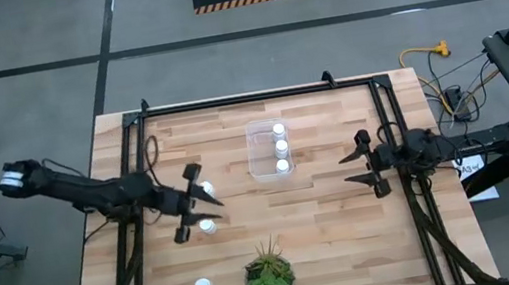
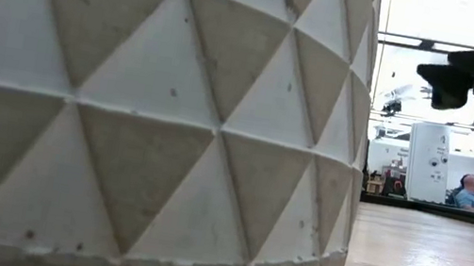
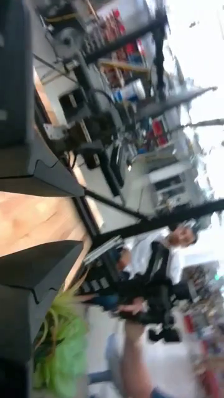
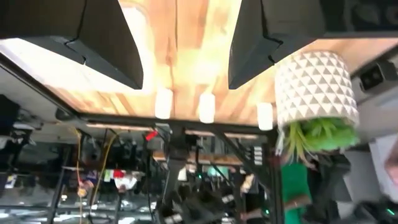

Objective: Pick and place pill bottles into a basket
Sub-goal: Put the white pill bottle into the transparent bin

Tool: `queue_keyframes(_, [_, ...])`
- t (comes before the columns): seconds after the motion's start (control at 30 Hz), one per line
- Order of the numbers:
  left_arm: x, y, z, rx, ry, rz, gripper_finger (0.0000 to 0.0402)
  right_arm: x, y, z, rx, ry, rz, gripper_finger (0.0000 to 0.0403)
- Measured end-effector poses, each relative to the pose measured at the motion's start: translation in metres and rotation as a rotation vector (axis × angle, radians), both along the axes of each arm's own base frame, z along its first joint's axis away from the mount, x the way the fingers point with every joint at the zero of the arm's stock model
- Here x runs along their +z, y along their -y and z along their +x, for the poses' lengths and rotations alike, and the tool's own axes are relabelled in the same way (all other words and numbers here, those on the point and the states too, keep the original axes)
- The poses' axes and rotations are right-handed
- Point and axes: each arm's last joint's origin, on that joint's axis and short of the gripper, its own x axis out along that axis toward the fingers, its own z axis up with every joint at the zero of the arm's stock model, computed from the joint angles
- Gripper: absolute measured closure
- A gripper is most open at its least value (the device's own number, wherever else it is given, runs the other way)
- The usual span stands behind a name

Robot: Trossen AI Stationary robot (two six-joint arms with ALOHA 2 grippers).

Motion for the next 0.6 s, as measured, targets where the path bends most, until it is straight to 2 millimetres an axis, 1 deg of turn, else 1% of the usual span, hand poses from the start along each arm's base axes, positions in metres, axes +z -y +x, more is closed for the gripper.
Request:
queue_keyframes(0.13, [0.007,0.014,0.014,0.002,-0.045,0.085,0.0295,-0.003,0.0,0.0,0.0,-0.028,-0.028,0.0177])
queue_keyframes(0.23, [0.014,0.02,0.02,0.032,-0.071,0.116,0.0295,-0.007,0.0,0.0,0.001,-0.071,-0.053,0.0177])
queue_keyframes(0.3, [0.015,0.022,0.023,0.04,-0.103,0.129,0.0295,-0.011,0.0,-0.001,0.003,-0.103,-0.077,0.0177])
queue_keyframes(0.43, [0.025,0.026,0.024,0.028,-0.137,0.143,0.0295,-0.014,0.0,-0.001,-0.001,-0.138,-0.109,0.0177])
queue_keyframes(0.6, [0.036,0.028,0.019,0.024,-0.188,0.163,0.0295,-0.015,0.0,-0.001,0.001,-0.136,-0.132,0.0177])
